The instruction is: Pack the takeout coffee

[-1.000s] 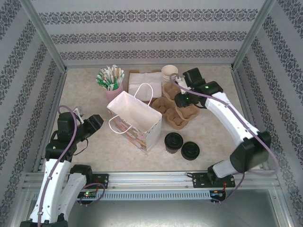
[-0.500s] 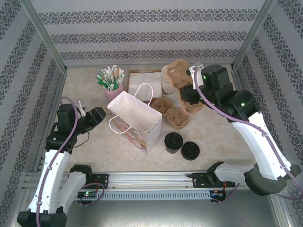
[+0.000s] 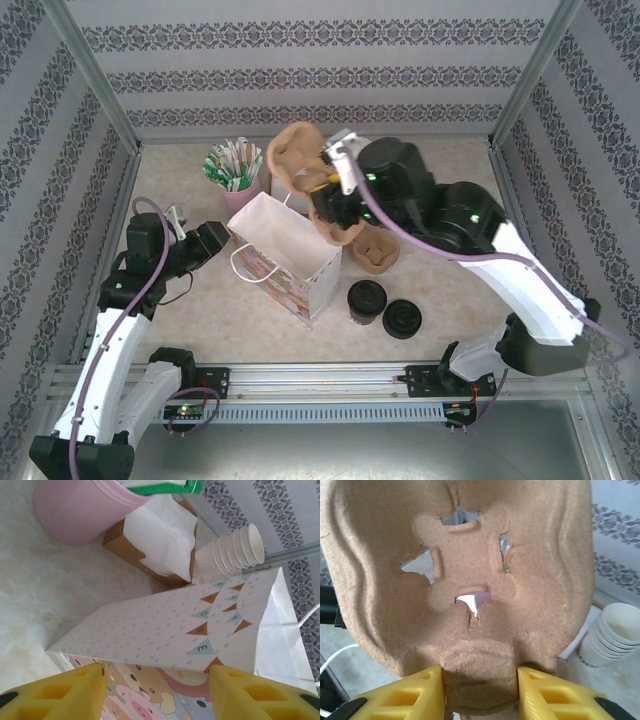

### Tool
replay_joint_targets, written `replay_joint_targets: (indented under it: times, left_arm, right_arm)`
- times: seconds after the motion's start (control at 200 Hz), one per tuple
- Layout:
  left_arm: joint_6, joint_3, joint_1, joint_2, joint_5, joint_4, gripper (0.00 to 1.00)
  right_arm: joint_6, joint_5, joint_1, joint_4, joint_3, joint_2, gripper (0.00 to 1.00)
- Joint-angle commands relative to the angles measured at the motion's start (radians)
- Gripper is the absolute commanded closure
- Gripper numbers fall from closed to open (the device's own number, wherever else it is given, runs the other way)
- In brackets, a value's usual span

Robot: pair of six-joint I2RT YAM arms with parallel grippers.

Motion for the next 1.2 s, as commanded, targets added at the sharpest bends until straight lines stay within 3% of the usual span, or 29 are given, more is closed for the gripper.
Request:
replay_joint_targets:
  times: [0.0, 0.38, 1.199]
  left_arm:
    - [0.030, 0.035, -0.009, -0.028, -0.072, -0.007, 0.43]
    - [0.062, 0.046, -0.008, -0.049, -0.106, -0.019, 0.43]
    - [0.084, 0.061, -0.009, -0.045, -0.073, -0.035, 0.43]
  right_arm:
    - [0.055, 0.019, 0.028, 0.035, 0.024, 0.053, 0.61]
    - [0.133, 0.002, 0.075, 0.098, -0.042, 0.158, 0.62]
    - [0.158, -0.021, 0.093, -0.052, -0.136, 0.212, 0.62]
